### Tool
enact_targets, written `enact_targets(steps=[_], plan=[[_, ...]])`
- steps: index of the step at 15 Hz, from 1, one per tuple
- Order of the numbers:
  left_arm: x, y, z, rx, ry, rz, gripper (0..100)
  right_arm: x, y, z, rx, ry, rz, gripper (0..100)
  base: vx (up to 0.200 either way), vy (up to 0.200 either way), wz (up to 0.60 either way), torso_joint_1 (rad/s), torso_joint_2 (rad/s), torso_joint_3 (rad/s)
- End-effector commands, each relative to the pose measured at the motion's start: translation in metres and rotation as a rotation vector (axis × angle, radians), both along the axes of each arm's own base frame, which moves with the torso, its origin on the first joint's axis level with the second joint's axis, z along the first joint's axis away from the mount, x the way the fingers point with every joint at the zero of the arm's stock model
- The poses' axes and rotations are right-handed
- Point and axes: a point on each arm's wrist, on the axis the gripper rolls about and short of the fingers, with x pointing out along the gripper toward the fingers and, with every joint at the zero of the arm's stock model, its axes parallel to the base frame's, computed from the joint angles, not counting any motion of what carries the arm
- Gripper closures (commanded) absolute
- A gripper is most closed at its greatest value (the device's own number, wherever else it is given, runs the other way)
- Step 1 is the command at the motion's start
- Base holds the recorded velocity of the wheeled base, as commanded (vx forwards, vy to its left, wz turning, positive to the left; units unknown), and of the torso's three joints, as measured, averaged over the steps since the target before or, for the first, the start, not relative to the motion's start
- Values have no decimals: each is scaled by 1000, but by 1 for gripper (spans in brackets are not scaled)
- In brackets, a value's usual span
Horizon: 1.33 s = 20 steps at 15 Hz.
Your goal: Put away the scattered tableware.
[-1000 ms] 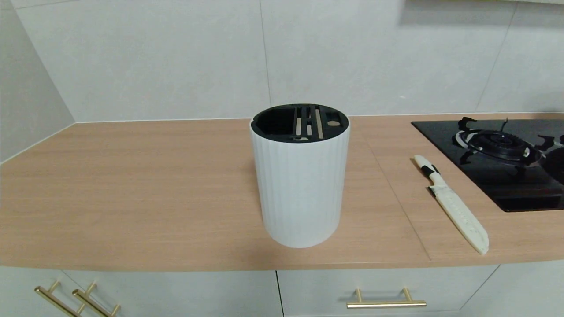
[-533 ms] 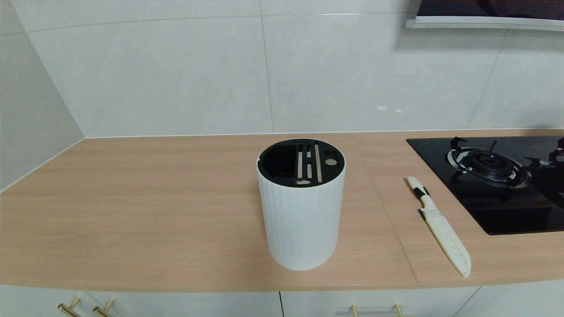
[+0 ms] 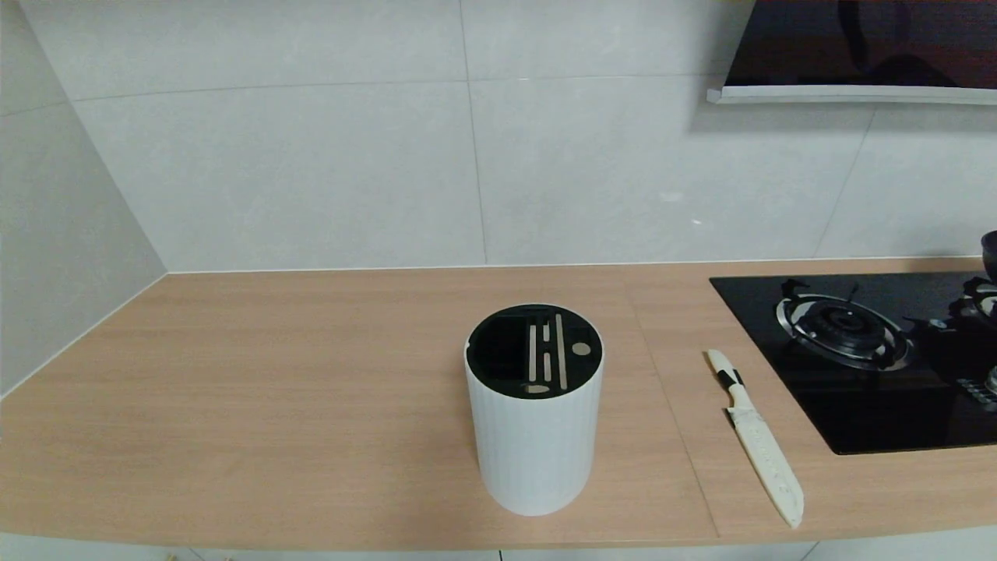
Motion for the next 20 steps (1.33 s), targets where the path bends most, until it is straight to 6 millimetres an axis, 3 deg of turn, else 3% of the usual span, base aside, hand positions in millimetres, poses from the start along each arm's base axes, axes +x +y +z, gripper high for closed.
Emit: enact_targets(steps=[1, 8, 20], plan=[[0, 0, 0, -1, -1, 0, 0, 0, 0, 0, 0, 1, 0, 0, 0, 0, 0, 290, -593, -320], [0, 0, 0, -1, -1, 0, 0, 0, 0, 0, 0, 2, 0, 0, 0, 0, 0, 206, -421, -221], [0, 0, 0, -1, 1, 0, 0, 0, 0, 0, -8, 0, 20, 0, 0, 0, 0, 6, -12, -6]])
